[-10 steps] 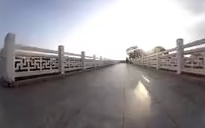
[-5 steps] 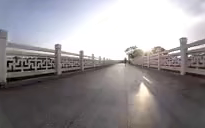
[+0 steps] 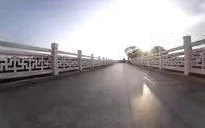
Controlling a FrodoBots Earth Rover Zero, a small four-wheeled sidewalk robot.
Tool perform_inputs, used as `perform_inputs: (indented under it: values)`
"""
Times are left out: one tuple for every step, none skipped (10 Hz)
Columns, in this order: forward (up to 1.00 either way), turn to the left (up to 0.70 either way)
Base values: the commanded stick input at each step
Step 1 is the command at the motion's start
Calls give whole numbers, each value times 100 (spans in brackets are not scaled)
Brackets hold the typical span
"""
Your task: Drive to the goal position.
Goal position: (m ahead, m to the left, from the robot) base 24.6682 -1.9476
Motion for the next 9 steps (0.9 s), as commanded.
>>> perform_inputs:
  values:
    - [45, 0]
    - [45, 0]
    - [45, 0]
    - [45, 0]
    - [45, 0]
    - [45, 0]
    - [45, 0]
    - [45, 0]
    - [45, 0]
